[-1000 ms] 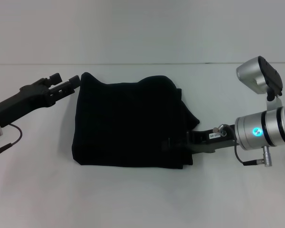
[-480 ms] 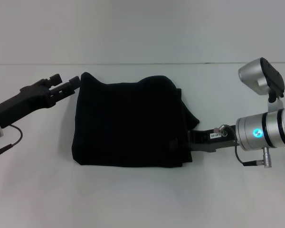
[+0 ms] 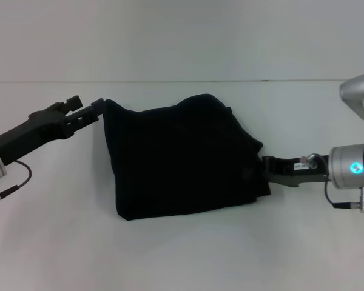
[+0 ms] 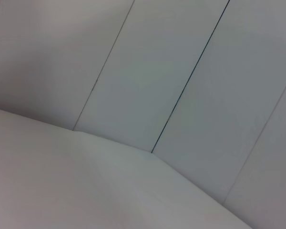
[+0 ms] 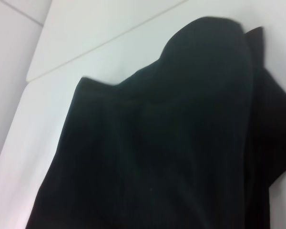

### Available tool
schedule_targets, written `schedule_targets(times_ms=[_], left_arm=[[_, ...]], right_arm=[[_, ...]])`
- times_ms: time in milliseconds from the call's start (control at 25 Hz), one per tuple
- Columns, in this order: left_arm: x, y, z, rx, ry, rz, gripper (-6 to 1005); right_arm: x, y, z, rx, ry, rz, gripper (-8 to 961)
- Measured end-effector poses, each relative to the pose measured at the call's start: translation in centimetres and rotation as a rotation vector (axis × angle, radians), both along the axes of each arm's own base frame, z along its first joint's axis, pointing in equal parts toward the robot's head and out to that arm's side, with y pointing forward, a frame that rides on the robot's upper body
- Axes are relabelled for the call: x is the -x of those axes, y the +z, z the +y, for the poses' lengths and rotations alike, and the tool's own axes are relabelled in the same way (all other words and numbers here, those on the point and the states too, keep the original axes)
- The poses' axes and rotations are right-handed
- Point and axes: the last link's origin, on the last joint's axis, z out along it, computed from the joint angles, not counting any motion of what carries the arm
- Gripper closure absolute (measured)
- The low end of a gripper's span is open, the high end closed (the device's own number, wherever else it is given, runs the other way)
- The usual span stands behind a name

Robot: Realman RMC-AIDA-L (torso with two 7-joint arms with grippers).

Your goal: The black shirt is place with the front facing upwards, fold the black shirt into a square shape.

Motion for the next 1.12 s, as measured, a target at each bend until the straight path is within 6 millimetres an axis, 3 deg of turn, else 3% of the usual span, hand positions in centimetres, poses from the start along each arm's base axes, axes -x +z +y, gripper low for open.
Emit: schedule_targets(times_ms=[480, 1000, 1120], left_arm=[[-0.2, -0.4, 0.1, 0.016, -0.004, 0.005, 140], [-0.8, -0.6, 1.2, 0.015, 0.006, 0.015, 140], [-1.3, -0.6, 1.8, 0.019, 0.011, 0.007, 140]], right_arm=[[-2.6, 2.8, -1.0, -0.069, -0.031, 0.027, 928], [-3.7, 3.4, -1.8, -0.114, 0.001, 0.048, 876], [-3.9, 3.8, -2.2, -0.128, 0.015, 0.070, 769]])
